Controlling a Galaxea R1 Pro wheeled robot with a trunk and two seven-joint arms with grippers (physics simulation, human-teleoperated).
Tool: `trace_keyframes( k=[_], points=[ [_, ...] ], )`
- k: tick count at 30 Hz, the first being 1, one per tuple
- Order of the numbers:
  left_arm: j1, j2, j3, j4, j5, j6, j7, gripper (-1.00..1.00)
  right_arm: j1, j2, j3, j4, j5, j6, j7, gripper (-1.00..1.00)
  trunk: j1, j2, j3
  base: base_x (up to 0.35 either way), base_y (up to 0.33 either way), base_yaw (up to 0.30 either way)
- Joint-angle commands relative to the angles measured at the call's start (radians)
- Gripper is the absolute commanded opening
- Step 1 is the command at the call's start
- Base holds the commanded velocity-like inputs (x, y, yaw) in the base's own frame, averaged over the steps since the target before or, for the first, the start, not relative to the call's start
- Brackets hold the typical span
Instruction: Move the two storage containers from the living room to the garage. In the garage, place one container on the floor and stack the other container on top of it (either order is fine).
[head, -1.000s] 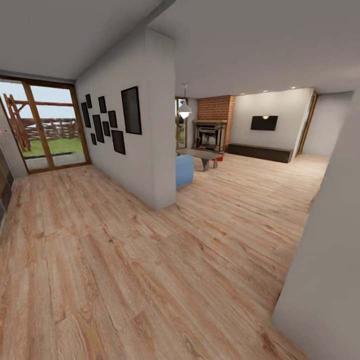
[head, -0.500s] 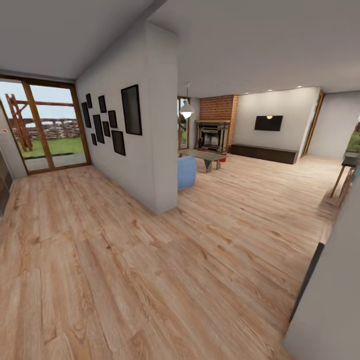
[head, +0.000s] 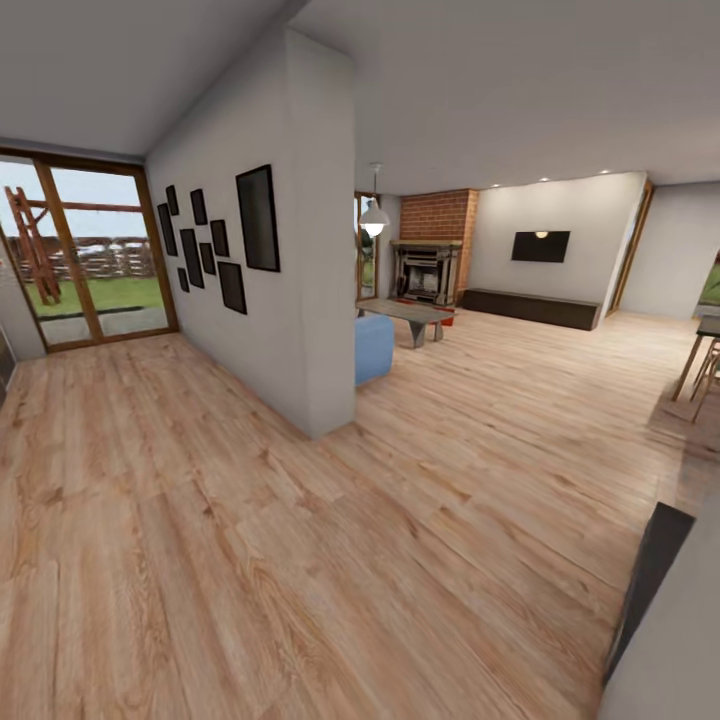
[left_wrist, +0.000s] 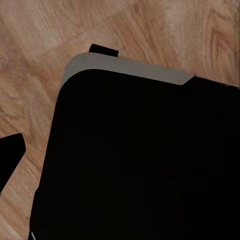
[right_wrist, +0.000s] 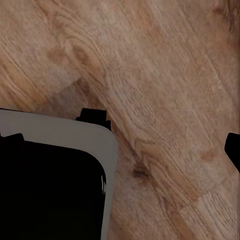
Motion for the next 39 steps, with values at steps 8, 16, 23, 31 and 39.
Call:
trace_keyframes(
  k=[8,16,23,31,39],
  points=[
    [0.0,0.0,0.0,-0.001,0.003,-0.006,0.001,1.0,-0.001,0.0,0.003,0.012,-0.004,-0.006,-0.001,1.0,0.001,0.0,-0.001,0.324,0.0,0.0],
    [0.0,0.017,0.001,-0.027,0.001,0.008,0.003,1.0,-0.001,0.007,0.004,0.016,-0.003,-0.008,-0.001,1.0,0.001,0.0,-0.001,0.324,0.0,0.0],
    [0.0,0.041,0.0,-0.102,0.0,0.071,0.004,1.0,-0.001,0.012,0.003,0.012,0.003,-0.004,0.0,1.0,0.001,0.0,-0.001,0.324,0.0,0.0],
    [0.0,0.042,0.0,-0.104,0.001,0.075,0.003,1.0,-0.001,0.016,0.001,0.009,-0.001,-0.003,0.001,1.0,0.001,0.0,-0.001,0.324,0.0,0.0],
    [0.0,0.041,0.0,-0.105,0.0,0.074,0.004,1.0,-0.001,0.017,-0.001,0.01,0.0,-0.003,0.001,1.0,0.001,0.0,-0.001,0.324,0.0,0.0]
  ],
)
